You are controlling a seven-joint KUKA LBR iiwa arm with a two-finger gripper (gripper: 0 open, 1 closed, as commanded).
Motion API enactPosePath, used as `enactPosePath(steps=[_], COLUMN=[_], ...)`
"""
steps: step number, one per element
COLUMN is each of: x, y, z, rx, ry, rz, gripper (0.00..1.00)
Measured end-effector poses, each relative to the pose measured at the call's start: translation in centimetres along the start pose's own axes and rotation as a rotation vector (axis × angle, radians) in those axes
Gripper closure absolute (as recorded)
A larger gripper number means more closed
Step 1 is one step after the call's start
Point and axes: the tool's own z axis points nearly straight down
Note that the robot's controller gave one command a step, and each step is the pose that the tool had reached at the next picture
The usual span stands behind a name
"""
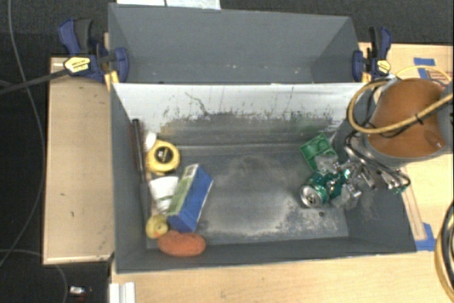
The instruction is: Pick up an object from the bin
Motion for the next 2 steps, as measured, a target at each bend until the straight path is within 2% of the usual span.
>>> enactPosePath(steps=[1,2], x=[0.6,0.6], y=[0.3,-0.3], z=[-7.1,-13.8], rx=[-0.003,0.0], ry=[0.002,-0.001], rz=[0.011,-0.032], gripper=[1.0,1.0])
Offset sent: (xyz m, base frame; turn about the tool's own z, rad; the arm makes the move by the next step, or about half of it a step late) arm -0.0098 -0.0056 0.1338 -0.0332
